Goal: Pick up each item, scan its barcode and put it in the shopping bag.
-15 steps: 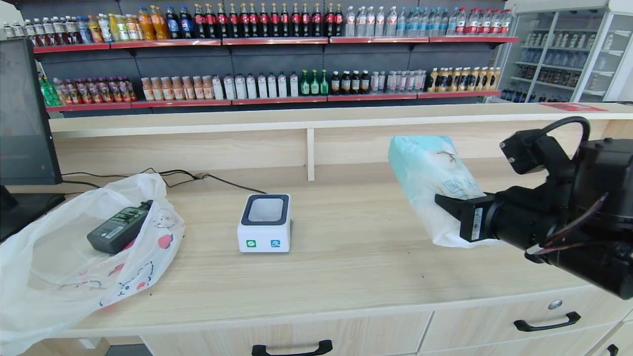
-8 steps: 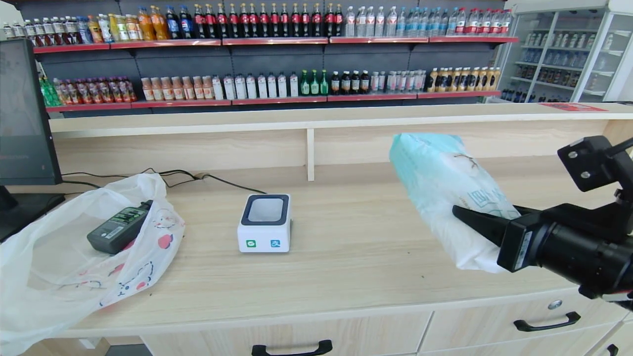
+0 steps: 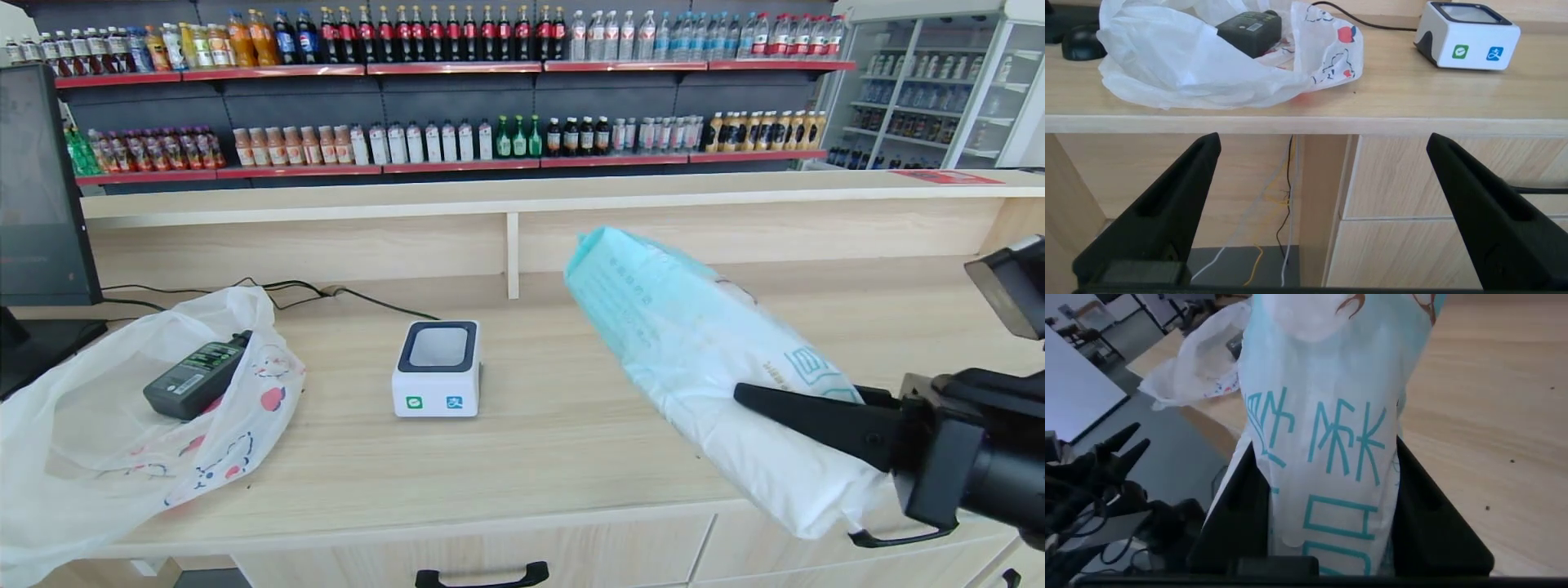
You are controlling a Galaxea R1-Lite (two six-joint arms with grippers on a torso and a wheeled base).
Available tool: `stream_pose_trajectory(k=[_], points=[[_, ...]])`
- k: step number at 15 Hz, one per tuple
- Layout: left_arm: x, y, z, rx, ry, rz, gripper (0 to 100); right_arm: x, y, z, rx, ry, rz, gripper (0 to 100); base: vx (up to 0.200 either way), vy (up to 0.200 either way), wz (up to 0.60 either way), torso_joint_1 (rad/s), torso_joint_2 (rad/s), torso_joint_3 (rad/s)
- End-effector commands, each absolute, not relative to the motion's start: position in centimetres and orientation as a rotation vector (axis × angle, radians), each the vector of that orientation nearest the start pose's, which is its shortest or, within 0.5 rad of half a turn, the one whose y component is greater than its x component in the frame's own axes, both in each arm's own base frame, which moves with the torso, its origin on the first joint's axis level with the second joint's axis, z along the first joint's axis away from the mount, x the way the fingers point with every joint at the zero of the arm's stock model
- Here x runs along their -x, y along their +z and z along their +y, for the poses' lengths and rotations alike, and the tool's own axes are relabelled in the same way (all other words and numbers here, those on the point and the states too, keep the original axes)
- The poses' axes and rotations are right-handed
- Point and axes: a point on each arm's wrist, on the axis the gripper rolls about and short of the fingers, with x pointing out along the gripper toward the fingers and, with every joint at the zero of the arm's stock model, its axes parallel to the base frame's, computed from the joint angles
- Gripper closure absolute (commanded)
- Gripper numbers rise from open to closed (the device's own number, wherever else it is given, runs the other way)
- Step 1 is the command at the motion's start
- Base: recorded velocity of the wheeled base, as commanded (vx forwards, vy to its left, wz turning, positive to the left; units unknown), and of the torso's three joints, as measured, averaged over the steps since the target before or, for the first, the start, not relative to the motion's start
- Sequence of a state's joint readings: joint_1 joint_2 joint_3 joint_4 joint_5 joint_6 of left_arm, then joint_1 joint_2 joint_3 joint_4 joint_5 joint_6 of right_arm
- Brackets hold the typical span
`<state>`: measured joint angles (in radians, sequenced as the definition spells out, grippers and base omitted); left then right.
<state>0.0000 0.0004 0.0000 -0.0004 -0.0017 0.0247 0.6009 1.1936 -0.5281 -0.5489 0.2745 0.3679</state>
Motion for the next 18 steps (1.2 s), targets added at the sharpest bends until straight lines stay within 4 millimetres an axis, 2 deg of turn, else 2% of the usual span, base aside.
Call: stream_pose_trajectory(k=[1, 2, 3, 6, 8, 13, 18], points=[[2.3, 7.6, 0.0, -0.025, -0.002, -0.002, 0, -12.7, 22.0, 9.7, -0.474, 0.909, 0.334, 100, 0.0, 0.0, 0.0, 0.0, 0.0, 0.0], [2.3, 7.6, 0.0, -0.025, -0.002, -0.002, 0, -12.6, 22.0, 9.7, -0.489, 0.91, 0.343, 100, 0.0, 0.0, 0.0, 0.0, 0.0, 0.0], [2.3, 7.5, 0.0, -0.025, -0.002, 0.0, 0, -12.6, 22.3, 9.8, -0.657, 0.905, 0.41, 100, 0.0, 0.0, 0.0, 0.0, 0.0, 0.0], [2.3, 7.5, 0.0, -0.025, -0.002, 0.0, 0, -12.4, 22.7, 10.4, -0.934, 0.903, 0.546, 100, 0.0, 0.0, 0.0, 0.0, 0.0, 0.0], [2.3, 7.6, 0.0, -0.025, -0.002, -0.002, 0, -12.1, 23.4, 10.5, -1.16, 0.923, 0.704, 100, 0.0, 0.0, 0.0, 0.0, 0.0, 0.0], [2.3, 7.5, 0.0, -0.025, -0.003, 0.0, 0, -12.0, 23.6, 10.5, -1.44, 0.938, 1.064, 100, 0.0, 0.0, 0.0, 0.0, 0.0, 0.0], [2.3, 7.6, 0.0, -0.025, -0.002, -0.002, 0, -13.2, 23.9, 9.4, -1.627, 0.86, 1.28, 100, 0.0, 0.0, 0.0, 0.0, 0.0, 0.0]])
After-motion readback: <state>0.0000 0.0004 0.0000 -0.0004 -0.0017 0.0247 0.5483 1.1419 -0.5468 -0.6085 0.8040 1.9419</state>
